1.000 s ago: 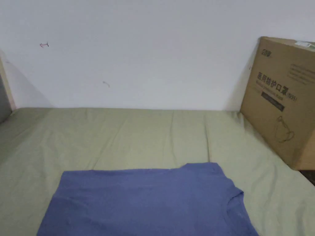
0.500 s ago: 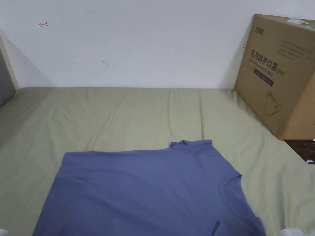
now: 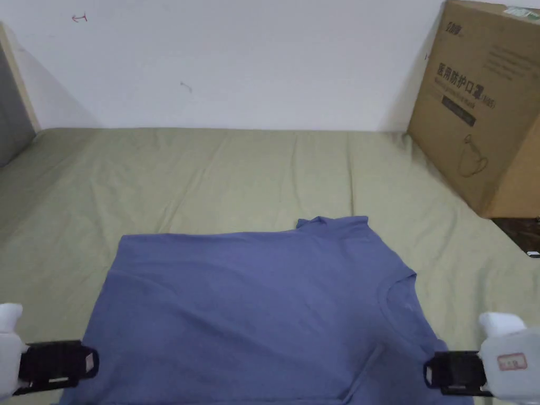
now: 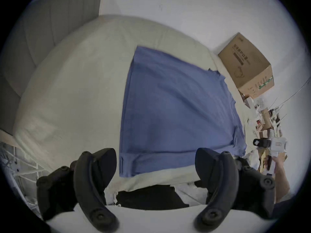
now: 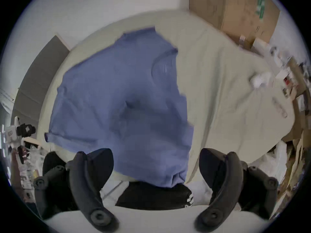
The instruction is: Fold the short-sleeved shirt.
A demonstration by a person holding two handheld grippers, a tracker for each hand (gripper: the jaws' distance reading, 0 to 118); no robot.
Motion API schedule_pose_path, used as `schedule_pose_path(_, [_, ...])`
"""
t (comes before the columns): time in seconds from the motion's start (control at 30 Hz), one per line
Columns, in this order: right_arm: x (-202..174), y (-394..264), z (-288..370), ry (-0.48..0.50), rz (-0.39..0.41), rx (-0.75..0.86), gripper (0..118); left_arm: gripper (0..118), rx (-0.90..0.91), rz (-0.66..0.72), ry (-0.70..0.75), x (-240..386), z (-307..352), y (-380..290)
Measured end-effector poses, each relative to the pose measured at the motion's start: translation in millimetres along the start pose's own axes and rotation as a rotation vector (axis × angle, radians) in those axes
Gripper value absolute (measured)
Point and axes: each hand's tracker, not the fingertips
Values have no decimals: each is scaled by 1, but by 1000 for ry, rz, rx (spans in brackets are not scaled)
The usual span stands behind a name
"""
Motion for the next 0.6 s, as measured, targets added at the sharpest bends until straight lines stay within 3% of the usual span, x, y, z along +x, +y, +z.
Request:
schedule_pose_path(0.13, [-12,11,19,52,-47,110,104,101,101,-110,143,27,18,1])
schedule_pose_path(0.17, [-14,10,23,81,-60,151,96,94,112,-126,149,32,22,-2])
schedule_pose_path(0.2, [-15,10,22,112,-58,161,73,76,115,-137,132,33,23,-5])
schedule_pose_path(0.23, [-19,5,28,198,-91,241,12,32,118,-145,105,35,26,-8])
schedule_pose_path(0.27, [-22,-1,29,214,-110,253,0,0,116,-145,86,36,26,-11])
schedule_pose_path(0.33, [-28,-8,33,183,-132,279,0,0,131,-124,91,37,28,-25])
schedule_pose_path(0.4, [-31,-7,32,209,-86,269,0,0,120,-116,72,33,27,-32])
schedule_pose_path(0.53, [-44,-6,34,141,39,261,0,1,44,-41,102,7,12,-28])
schedule_pose_path(0.57, [-47,-6,34,132,47,261,0,17,16,-7,97,-2,4,-29])
schedule_pose_path(0.6, [-48,-6,33,132,45,256,0,51,-2,23,84,-9,-3,-26])
